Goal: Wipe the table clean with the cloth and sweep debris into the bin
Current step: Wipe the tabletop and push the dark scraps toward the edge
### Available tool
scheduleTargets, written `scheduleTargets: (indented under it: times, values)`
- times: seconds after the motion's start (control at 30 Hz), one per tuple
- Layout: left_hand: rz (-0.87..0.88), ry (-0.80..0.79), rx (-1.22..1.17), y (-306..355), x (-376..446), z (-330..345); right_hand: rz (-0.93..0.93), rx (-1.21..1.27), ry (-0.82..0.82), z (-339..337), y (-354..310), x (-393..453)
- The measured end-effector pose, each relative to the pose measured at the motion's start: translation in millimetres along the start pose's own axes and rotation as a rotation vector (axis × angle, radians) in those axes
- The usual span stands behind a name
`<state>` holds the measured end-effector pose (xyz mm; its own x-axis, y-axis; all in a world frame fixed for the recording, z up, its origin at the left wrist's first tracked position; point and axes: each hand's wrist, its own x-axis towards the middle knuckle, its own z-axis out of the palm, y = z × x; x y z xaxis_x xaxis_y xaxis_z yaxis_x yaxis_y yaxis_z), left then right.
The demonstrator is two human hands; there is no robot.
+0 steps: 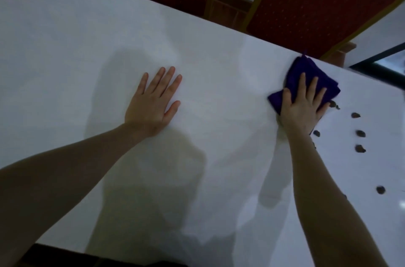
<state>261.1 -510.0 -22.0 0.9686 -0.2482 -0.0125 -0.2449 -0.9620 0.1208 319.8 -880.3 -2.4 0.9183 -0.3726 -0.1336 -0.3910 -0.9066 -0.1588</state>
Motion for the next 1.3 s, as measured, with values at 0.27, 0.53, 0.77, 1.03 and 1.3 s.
scheduleTargets:
  times: [0.27,0.53,0.77,1.03,1.3]
  values:
    - [0.014,-0.008,0.015,5,0,1,-0.061,-0.001,-0.037,8,-68,22]
    - [0.006,-0.040,0.020,6,0,-2,-0.521,-0.037,-0.069,32,-96,-103]
    - [0.008,-0.046,-0.009,1,-1,-3,-0.306,-0.062,-0.057,17,19,-150]
    - [0.008,-0.096,-0.125,0,-1,-12,-0.062,-0.014,-0.055,9,-40,-35]
    - [-0.157,-0.018,-0.225,-61,-9,-32,-0.644,-0.053,-0.104,38,-123,-136]
